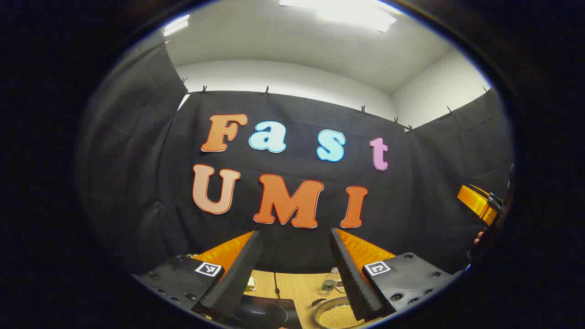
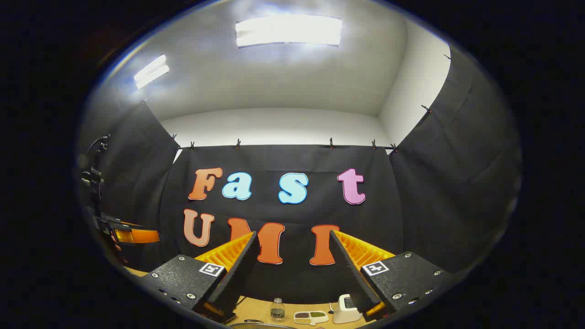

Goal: First push the handle of the pot to place it horizontally, then grasp the pot with both hands and set it on the induction cooktop.

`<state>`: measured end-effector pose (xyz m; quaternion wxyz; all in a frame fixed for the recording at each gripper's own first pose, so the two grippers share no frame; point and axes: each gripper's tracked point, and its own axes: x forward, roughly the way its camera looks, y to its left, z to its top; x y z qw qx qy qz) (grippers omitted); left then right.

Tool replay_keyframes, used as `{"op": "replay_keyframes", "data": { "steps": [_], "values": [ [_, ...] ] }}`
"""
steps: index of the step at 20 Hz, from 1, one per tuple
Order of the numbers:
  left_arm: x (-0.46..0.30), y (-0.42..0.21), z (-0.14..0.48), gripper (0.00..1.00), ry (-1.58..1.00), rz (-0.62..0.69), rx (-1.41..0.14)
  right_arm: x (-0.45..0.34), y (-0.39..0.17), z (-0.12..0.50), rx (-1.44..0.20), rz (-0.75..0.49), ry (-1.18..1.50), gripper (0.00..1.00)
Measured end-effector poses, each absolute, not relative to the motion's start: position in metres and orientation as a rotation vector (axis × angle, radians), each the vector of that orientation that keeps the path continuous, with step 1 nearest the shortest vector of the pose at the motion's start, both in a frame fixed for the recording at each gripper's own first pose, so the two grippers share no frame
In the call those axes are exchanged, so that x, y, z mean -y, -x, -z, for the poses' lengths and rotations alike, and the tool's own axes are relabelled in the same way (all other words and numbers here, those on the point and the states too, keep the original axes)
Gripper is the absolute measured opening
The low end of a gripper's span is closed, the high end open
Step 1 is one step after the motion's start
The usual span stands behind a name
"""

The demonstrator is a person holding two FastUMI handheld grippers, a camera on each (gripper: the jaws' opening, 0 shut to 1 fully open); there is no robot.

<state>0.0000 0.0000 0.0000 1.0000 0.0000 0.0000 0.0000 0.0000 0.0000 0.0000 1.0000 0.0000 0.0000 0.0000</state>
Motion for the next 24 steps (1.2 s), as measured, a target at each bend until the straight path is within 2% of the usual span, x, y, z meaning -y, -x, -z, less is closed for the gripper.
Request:
{"op": "replay_keyframes", "data": {
  "steps": [7, 9, 24],
  "values": [
    [0.0, 0.009, -0.019, 0.97, -0.002, -0.022, 0.101, 0.004, 0.001, 0.014, -0.033, -0.001, -0.02, 0.96],
    [0.004, 0.013, -0.022, 0.98, 0.02, -0.01, 0.123, 0.004, 0.007, 0.016, -0.046, -0.007, -0.04, 0.94],
    [0.013, 0.026, -0.019, 0.97, 0.013, -0.026, 0.164, 0.002, 0.033, 0.021, -0.05, -0.04, -0.015, 0.94]
  ]
}}
